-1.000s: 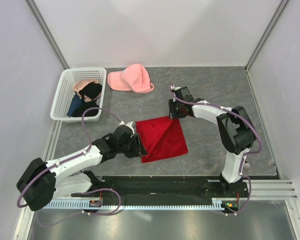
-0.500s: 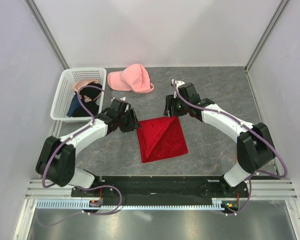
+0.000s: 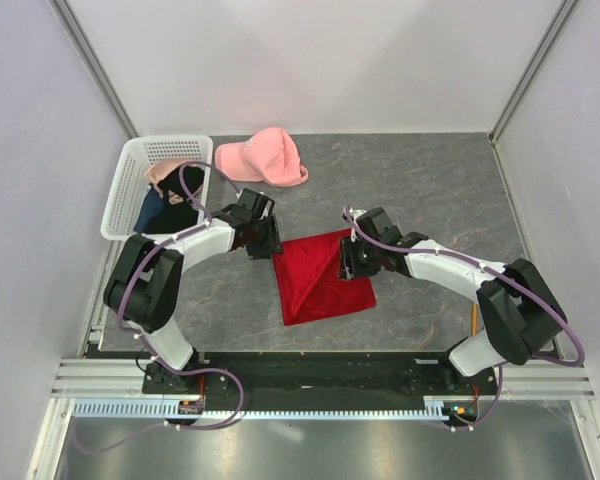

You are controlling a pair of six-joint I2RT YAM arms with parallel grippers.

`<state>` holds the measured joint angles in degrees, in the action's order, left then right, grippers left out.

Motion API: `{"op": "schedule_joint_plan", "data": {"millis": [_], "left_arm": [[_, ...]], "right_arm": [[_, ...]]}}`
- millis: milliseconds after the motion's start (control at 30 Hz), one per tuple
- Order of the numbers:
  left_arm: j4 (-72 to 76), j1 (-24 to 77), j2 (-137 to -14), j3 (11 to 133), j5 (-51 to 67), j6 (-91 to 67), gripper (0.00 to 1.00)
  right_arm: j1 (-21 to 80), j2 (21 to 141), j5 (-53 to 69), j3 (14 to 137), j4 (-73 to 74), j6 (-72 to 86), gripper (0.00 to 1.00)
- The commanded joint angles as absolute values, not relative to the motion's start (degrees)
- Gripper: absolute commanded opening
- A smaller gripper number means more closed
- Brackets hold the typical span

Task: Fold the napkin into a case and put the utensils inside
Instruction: Fold the top corner of the square-folded napkin at the center of the board.

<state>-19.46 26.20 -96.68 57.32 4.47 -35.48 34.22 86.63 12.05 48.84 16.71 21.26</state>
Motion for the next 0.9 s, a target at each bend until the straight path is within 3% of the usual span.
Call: {"op": "schedule_joint_plan", "data": {"millis": [0, 200, 467, 867], "left_arm": [[-19.25, 26.02, -99.14, 60.20, 2.29, -33.22, 0.51], [-18.55, 26.02, -102.30, 62.75, 2.37, -33.75, 0.49], [-18.81, 25.84, -104.50, 63.72, 1.14, -33.75, 0.35], [-18.98, 24.17, -103.27, 64.16, 1.14, -33.14, 0.31]], "right_arm": [[34.01, 83.23, 13.27, 47.03, 12.22, 22.41, 0.44], [34.10, 84.11, 14.33, 44.30, 9.76, 23.29, 0.38], [34.01, 86.04, 12.48, 42.28, 8.61, 23.55, 0.34], [34.01, 87.63, 8.18, 40.25, 8.70, 22.24, 0.31]]}}
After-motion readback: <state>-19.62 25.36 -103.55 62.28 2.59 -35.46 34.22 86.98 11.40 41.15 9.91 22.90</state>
